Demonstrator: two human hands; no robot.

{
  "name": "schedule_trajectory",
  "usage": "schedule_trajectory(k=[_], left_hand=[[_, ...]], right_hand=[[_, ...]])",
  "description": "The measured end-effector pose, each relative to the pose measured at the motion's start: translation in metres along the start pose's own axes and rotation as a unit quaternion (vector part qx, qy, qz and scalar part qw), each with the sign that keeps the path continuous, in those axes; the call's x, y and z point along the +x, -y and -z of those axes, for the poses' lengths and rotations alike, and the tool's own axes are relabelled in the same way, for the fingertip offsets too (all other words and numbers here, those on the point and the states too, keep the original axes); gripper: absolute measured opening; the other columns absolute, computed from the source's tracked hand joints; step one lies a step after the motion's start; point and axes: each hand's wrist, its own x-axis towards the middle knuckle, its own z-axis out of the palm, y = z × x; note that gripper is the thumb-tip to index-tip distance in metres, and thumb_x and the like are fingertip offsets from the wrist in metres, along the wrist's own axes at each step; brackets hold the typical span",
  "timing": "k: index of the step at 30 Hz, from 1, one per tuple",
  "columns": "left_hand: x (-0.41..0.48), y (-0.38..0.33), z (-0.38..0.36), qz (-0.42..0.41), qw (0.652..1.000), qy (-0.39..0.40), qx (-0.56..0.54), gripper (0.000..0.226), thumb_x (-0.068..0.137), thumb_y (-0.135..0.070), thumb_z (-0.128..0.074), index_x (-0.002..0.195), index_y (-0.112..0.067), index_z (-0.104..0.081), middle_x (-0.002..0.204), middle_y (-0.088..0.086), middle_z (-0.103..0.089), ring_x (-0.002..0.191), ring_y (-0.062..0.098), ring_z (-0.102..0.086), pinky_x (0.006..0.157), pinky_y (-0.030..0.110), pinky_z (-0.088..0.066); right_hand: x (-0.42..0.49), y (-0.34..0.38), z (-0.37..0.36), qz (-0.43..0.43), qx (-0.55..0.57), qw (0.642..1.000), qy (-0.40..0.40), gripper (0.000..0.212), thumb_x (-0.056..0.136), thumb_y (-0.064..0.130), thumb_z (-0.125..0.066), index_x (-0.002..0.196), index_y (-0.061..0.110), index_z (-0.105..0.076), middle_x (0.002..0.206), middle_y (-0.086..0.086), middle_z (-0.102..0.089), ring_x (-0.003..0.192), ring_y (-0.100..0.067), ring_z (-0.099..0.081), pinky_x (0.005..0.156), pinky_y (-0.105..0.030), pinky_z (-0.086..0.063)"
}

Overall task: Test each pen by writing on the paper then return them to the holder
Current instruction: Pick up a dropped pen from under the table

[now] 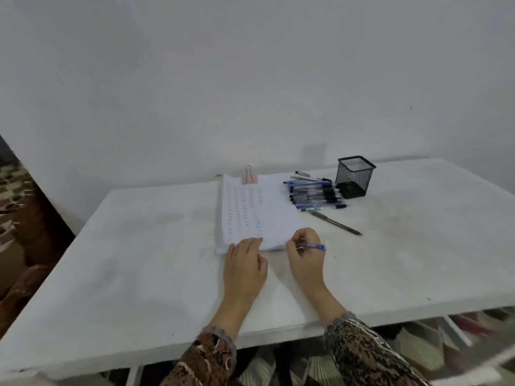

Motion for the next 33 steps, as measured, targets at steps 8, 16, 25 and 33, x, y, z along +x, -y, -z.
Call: schedule_trajectory(k=[8, 16, 25, 33], left_hand=[[-0.061, -0.067, 0.009, -0.018, 0.986, 0.041, -0.158, 0.039, 0.083, -0.014, -0.042, 0.118, -0.012, -0.061, 0.117, 0.004, -0.062, 0.109, 0.019, -0.056, 0.097, 0.029, -0.041], [-0.153, -0.127, -0.025, -0.102, 0.965, 0.079, -0.227, 0.033, 0.083, -0.019, -0.040, 0.103, -0.015, -0.065, 0.100, -0.004, -0.064, 0.096, 0.004, -0.053, 0.088, 0.019, -0.041], [-0.253, -0.171, -0.122, -0.088, 0.935, 0.283, -0.194, 0.033, 0.081, -0.018, -0.042, 0.104, -0.021, -0.066, 0.100, -0.012, -0.063, 0.090, 0.003, -0.058, 0.078, 0.015, -0.044], [-0.331, -0.178, -0.251, -0.116, 0.913, 0.355, -0.164, 0.036, 0.080, -0.023, -0.038, 0.104, -0.023, -0.065, 0.101, -0.011, -0.064, 0.095, 0.007, -0.060, 0.084, 0.024, -0.049]], right_hand=[[-0.068, 0.026, 0.069, -0.047, -0.012, 0.996, -0.073, 0.034, 0.079, -0.005, -0.055, 0.072, 0.026, -0.044, 0.071, 0.001, -0.047, 0.058, -0.012, -0.045, 0.055, -0.017, -0.036], [-0.159, 0.006, 0.165, -0.065, -0.076, 0.980, -0.172, 0.014, 0.081, 0.021, -0.054, 0.076, 0.031, -0.044, 0.072, 0.001, -0.048, 0.063, -0.010, -0.049, 0.056, -0.020, -0.041], [-0.275, -0.086, 0.265, -0.211, -0.228, 0.932, -0.185, 0.023, 0.076, 0.014, -0.058, 0.068, 0.025, -0.040, 0.070, 0.004, -0.045, 0.069, -0.005, -0.046, 0.061, -0.011, -0.034], [-0.355, -0.224, 0.313, -0.329, -0.288, 0.884, -0.164, 0.047, 0.072, -0.010, -0.064, 0.068, 0.032, -0.041, 0.081, -0.001, -0.050, 0.073, -0.001, -0.045, 0.072, -0.001, -0.032]])
